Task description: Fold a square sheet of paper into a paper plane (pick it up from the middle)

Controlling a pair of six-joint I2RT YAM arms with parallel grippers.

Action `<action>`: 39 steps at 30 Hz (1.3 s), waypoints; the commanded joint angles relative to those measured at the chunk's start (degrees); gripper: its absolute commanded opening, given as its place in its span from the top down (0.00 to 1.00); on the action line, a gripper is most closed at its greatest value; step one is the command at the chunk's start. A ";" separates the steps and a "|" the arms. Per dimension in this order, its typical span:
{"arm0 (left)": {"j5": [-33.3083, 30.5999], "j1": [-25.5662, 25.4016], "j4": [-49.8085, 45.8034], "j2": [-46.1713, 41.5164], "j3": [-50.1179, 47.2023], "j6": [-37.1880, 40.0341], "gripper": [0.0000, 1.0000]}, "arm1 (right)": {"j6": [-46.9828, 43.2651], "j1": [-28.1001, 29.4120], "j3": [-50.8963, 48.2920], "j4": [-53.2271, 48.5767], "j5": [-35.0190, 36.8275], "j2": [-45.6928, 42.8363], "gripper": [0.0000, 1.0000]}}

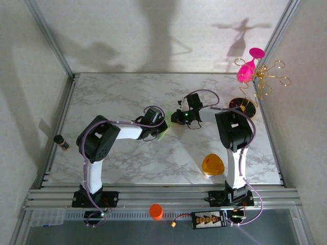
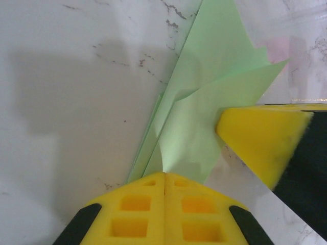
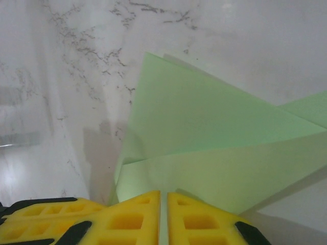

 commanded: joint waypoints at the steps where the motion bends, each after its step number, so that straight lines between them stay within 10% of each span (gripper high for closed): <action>1: -1.30 0.68 -6.48 0.82 -0.78 1.30 1.00 | -0.95 0.96 1.46 -4.36 4.00 2.17 0.87; 16: 9.50 0.25 -0.38 -3.73 0.65 0.53 0.93 | 1.66 2.60 1.01 -10.42 11.32 4.36 0.88; 39: 2.38 0.60 -4.51 -1.15 -8.49 -0.53 1.00 | -1.90 0.42 2.95 -6.81 7.96 2.58 0.87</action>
